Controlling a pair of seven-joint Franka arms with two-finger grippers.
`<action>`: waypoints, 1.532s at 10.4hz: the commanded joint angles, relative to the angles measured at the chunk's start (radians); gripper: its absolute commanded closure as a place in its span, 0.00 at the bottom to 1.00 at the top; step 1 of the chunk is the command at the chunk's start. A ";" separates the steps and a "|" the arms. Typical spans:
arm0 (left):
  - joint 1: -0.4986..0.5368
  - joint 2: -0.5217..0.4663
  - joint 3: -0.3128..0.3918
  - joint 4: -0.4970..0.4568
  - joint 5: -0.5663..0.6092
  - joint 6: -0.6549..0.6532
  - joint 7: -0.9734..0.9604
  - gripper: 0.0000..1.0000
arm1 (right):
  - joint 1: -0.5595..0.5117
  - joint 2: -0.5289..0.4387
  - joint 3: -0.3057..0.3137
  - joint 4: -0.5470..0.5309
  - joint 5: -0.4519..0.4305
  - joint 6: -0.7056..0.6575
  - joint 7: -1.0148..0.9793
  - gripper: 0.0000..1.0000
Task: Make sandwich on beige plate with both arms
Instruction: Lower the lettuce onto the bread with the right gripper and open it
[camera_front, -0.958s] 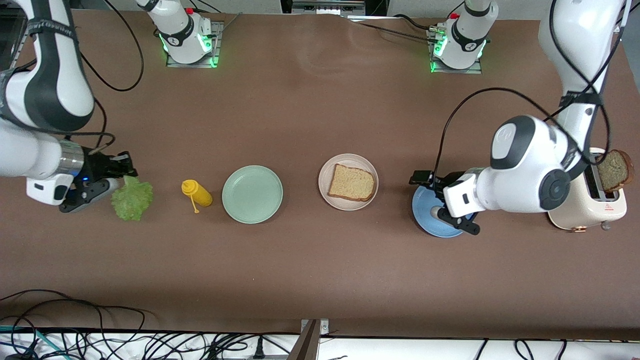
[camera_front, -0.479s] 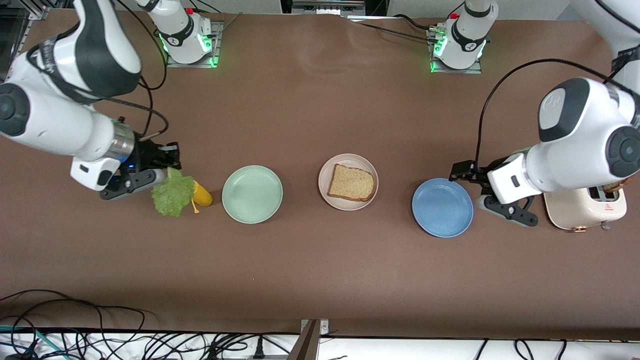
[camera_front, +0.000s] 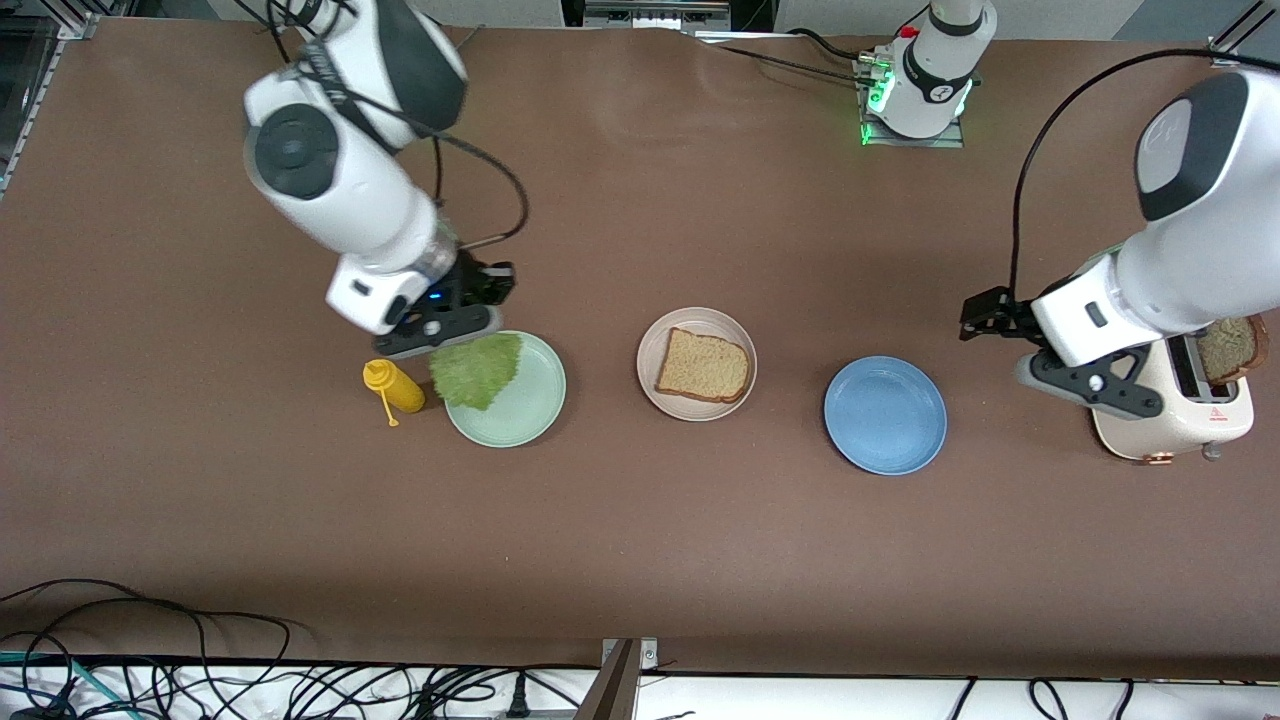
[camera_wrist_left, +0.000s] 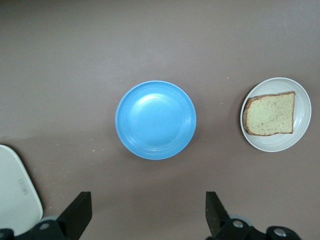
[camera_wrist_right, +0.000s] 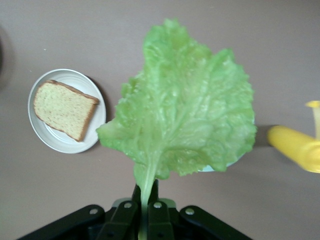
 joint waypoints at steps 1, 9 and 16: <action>-0.122 -0.101 0.167 -0.058 0.028 -0.011 -0.004 0.00 | 0.090 0.086 -0.005 0.018 -0.058 0.104 0.137 1.00; -0.246 -0.271 0.348 -0.291 0.021 0.096 -0.009 0.00 | 0.374 0.455 -0.065 0.328 -0.178 0.261 0.380 1.00; -0.233 -0.264 0.341 -0.259 0.011 0.087 -0.033 0.00 | 0.451 0.563 -0.115 0.342 -0.174 0.427 0.381 0.62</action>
